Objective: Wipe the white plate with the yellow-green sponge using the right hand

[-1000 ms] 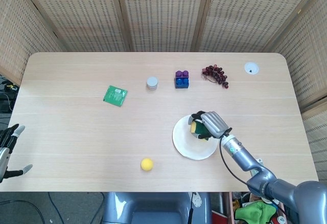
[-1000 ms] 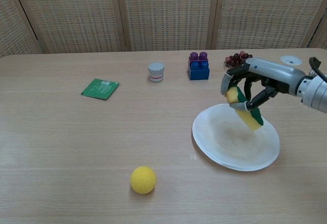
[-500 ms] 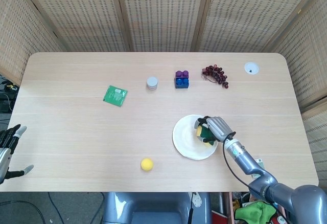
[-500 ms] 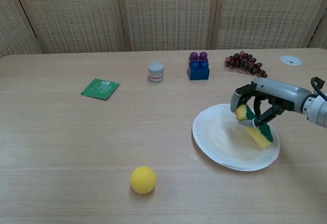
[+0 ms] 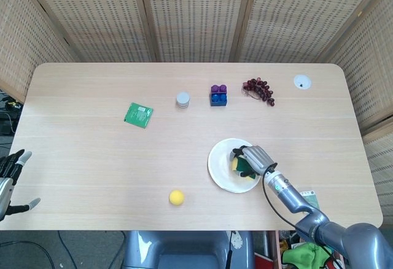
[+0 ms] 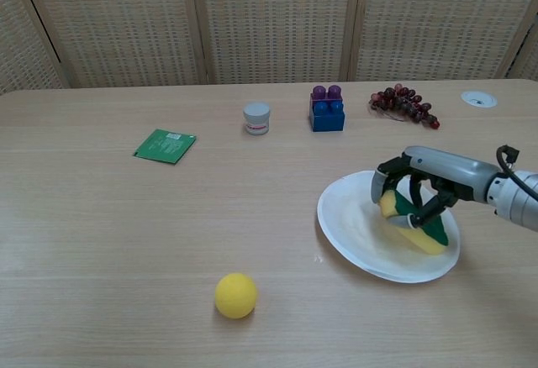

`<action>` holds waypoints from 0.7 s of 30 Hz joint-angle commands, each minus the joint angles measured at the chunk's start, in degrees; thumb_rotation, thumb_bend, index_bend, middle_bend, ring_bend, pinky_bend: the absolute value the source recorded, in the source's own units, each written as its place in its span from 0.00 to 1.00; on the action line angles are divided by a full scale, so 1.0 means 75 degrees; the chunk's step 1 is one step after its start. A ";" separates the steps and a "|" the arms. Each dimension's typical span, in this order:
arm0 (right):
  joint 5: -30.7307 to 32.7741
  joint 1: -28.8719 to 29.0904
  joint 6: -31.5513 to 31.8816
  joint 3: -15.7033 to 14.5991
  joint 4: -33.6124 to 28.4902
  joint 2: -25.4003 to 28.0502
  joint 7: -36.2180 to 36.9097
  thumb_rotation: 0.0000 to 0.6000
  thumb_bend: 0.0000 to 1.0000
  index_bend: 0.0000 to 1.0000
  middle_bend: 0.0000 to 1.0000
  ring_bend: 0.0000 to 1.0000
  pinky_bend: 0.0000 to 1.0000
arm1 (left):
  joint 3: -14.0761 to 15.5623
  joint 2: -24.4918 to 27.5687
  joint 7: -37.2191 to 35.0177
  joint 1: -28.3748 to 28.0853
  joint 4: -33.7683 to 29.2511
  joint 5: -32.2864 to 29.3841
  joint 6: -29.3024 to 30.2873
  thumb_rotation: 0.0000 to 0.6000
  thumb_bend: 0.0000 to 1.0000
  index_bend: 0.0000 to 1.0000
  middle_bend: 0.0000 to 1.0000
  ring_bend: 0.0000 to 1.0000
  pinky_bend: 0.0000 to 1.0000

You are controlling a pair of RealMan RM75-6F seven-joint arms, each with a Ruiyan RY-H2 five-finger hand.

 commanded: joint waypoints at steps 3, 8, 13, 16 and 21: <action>-0.0086 0.0083 0.0272 0.0144 -0.0285 0.0165 -0.0095 1.00 0.31 0.45 0.50 0.36 0.54 | -0.0003 0.0009 -0.0024 0.0018 -0.0008 0.0025 0.0053 1.00 0.00 0.00 0.00 0.00 0.00; -0.0063 0.0244 0.0316 0.0343 -0.0675 0.0338 -0.0370 1.00 0.31 0.46 0.50 0.36 0.54 | 0.0006 0.0026 -0.0053 0.0017 -0.0007 0.0047 0.0050 1.00 0.00 0.00 0.00 0.00 0.00; 0.0069 0.0316 0.0109 0.0413 -0.0826 0.0259 -0.0719 1.00 0.31 0.46 0.50 0.36 0.54 | 0.0001 0.0044 -0.0109 0.0023 0.0002 0.0050 0.0066 1.00 0.00 0.00 0.00 0.00 0.00; 0.0148 0.0310 -0.0061 0.0377 -0.0647 0.0089 -0.0849 1.00 0.31 0.46 0.50 0.36 0.54 | 0.0005 0.0050 -0.0119 0.0022 0.0005 0.0052 0.0061 1.00 0.00 0.00 0.00 0.00 0.00; 0.0258 0.0289 -0.0313 0.0326 -0.0281 -0.0195 -0.0856 1.00 0.31 0.46 0.50 0.36 0.54 | -0.0007 0.0059 -0.0148 0.0027 0.0011 0.0047 0.0081 1.00 0.00 0.00 0.00 0.00 0.00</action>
